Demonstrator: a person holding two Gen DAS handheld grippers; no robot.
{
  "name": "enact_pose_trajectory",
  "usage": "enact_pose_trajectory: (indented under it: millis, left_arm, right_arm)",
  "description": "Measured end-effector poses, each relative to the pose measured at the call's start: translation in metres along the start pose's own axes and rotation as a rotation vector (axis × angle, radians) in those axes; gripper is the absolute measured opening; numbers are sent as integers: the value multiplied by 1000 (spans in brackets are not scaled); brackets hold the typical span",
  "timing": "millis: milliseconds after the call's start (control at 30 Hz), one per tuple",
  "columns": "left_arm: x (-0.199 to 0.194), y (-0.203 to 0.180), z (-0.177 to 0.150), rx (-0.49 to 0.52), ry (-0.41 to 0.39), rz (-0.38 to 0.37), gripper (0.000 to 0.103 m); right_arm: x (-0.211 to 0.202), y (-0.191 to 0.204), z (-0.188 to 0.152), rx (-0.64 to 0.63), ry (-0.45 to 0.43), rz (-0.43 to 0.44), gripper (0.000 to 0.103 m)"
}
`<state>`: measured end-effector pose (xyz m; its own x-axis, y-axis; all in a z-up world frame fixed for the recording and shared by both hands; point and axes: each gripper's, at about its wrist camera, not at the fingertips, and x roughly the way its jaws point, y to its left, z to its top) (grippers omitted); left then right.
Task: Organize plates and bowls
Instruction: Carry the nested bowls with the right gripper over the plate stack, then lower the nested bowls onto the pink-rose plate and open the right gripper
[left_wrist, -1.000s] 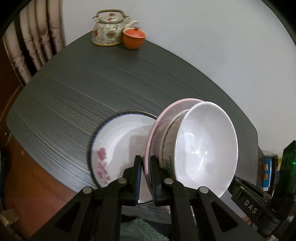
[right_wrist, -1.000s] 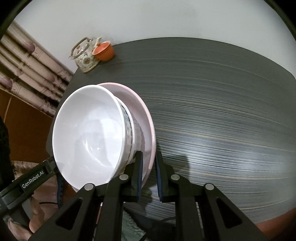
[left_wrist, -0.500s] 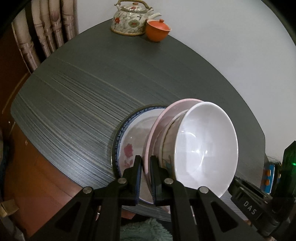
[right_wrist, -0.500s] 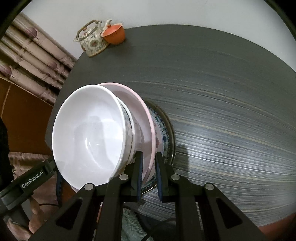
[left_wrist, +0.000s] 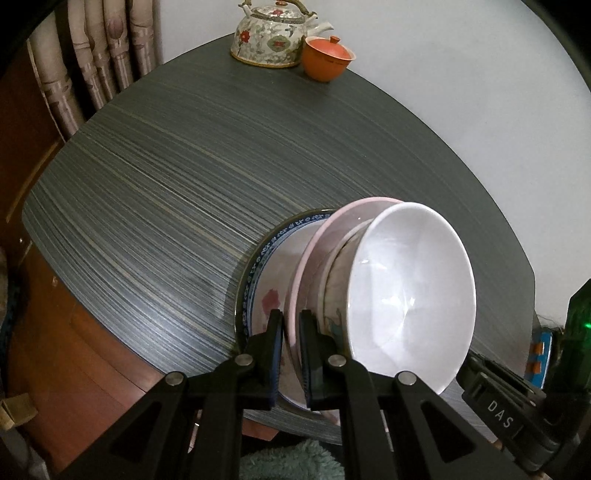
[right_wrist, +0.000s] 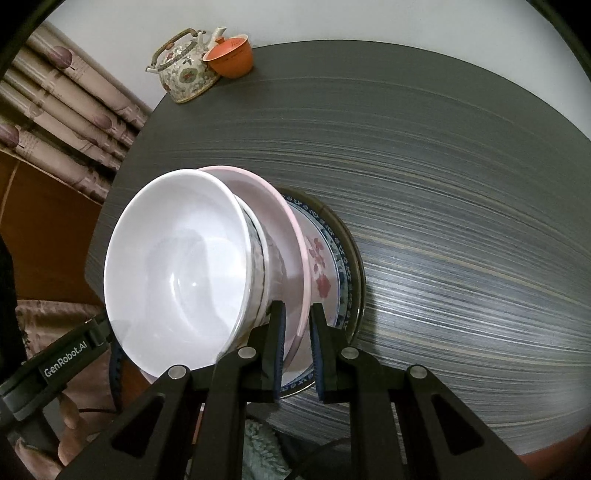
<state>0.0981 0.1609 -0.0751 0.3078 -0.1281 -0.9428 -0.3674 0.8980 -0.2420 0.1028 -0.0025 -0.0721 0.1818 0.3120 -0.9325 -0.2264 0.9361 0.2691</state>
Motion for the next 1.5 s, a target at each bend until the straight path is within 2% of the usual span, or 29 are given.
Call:
enact_pose_trajectory:
  millis: [233, 333, 567, 633, 700, 867, 1133, 1300, 1500]
  left_arm:
    - [10, -5, -9, 15, -15, 2, 7]
    - [8, -6, -10, 12, -20, 5, 11]
    - [6, -10, -16, 13, -35, 11, 15]
    - [3, -9, -17, 9, -48, 10, 18]
    - [-2, -9, -18, 4, -66, 11, 26]
    - [-17, -7, -24, -11, -99, 16, 35]
    - [-52, -13, -46, 37, -214, 68, 47]
    - [-62, -34, -66, 118, -291, 126, 48]
    - [-58, -51, -87, 155, -318, 162, 48]
  right_arm:
    - [-3, -4, 0, 6, -3, 10, 16]
    - [-4, -4, 0, 2, -4, 2, 17]
    - [-8, -14, -2, 26, -24, -28, 41]
    - [-11, -19, -3, 41, -31, -18, 45]
    - [-18, -23, -5, 50, -51, -4, 49]
    - [-33, -28, -11, 49, -100, 14, 62]
    - [-54, -29, -36, -2, -162, 28, 74]
    - [-59, -21, -56, -68, -220, -6, 78]
    - [-51, -13, -78, -122, -210, -26, 89]
